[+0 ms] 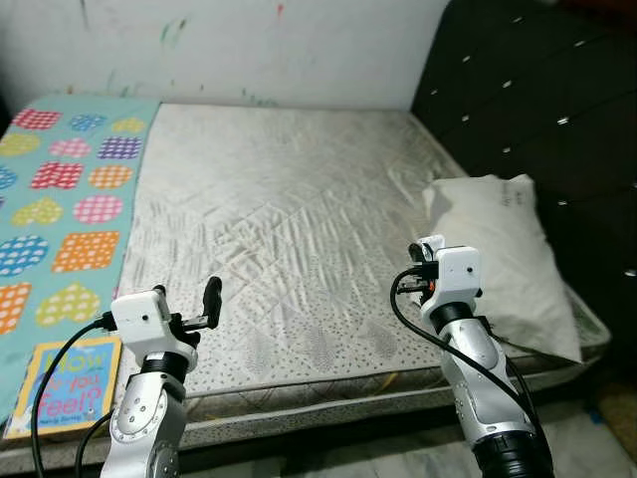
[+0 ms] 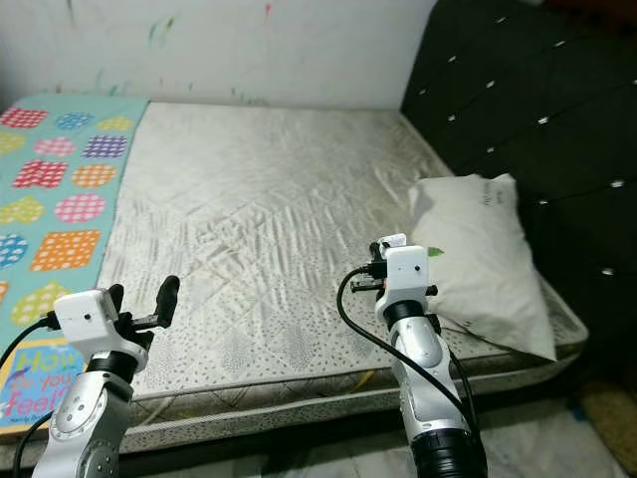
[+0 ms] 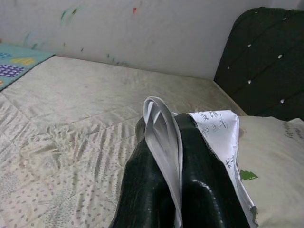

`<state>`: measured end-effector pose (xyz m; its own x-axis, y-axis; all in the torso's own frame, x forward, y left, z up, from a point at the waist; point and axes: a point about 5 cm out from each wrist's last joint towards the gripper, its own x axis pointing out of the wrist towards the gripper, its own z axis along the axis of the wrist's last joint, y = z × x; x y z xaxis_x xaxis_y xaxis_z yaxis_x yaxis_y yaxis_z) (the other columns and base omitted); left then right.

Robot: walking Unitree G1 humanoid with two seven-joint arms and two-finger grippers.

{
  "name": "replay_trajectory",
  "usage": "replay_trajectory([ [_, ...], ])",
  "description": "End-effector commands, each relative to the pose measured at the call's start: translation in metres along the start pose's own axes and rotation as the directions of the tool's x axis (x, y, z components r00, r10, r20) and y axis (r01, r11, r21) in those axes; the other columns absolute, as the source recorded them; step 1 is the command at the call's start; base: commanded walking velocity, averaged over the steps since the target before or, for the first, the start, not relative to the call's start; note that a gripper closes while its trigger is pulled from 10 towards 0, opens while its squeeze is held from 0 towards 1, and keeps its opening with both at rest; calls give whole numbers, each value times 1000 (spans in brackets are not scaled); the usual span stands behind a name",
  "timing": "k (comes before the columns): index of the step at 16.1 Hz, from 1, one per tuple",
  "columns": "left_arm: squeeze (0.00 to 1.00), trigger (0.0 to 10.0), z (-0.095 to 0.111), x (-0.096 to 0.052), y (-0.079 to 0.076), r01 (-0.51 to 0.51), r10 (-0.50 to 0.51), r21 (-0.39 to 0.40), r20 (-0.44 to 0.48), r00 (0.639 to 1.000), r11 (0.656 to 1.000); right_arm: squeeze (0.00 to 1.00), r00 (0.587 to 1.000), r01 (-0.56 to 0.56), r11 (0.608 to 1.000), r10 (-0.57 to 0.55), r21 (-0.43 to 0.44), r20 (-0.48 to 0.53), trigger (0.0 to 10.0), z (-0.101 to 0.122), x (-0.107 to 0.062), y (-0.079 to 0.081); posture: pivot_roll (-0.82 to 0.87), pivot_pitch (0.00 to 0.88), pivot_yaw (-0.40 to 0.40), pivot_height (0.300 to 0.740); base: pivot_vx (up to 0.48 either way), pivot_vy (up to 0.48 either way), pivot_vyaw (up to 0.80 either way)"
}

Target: Clean up the room

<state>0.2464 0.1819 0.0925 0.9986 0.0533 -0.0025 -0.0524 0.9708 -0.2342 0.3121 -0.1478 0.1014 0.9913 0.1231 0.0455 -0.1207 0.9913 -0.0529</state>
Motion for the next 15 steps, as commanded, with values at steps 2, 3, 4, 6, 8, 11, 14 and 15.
replay_trajectory([
  [2,0,10000,3,0,2,5,-5,15,7,1000,1000,0,1000,-2,1000,2,8,-11,10000,-1,1,0,7,0,-84,740,0,407,0],
  [3,0,10000,3,0,2,5,-5,18,9,1000,1000,0,1000,-6,1000,6,6,-12,10000,-1,1,0,8,0,-84,740,0,409,0],
  [4,0,10000,3,0,2,5,-5,19,10,1000,1000,0,1000,-8,1000,8,5,-13,10000,-1,1,0,8,0,-84,740,0,412,0],
  [6,0,10000,3,0,1,5,-5,20,10,1000,1000,0,1000,-10,1000,10,4,-13,10000,-1,2,1,8,0,-85,740,0,411,0],
  [8,0,10000,4,0,1,5,-6,20,10,1000,1000,0,1000,-11,1000,11,4,-13,10000,-1,2,1,8,0,-85,740,0,405,0],
  [11,0,10000,4,1,2,-1,0,25,12,1000,1000,0,1000,-17,1000,17,0,-13,10000,-2,2,1,7,0,-83,740,0,271,0],
  [14,0,10000,4,1,2,-3,2,25,19,1000,1000,0,1000,-20,1000,20,-2,-15,10000,-2,2,1,7,0,-86,740,0,0,0],
  [15,0,10000,4,0,2,-1,0,26,20,1000,1000,0,1000,-21,1000,21,-3,-15,10000,-2,2,2,7,0,-86,740,0,0,0],
])
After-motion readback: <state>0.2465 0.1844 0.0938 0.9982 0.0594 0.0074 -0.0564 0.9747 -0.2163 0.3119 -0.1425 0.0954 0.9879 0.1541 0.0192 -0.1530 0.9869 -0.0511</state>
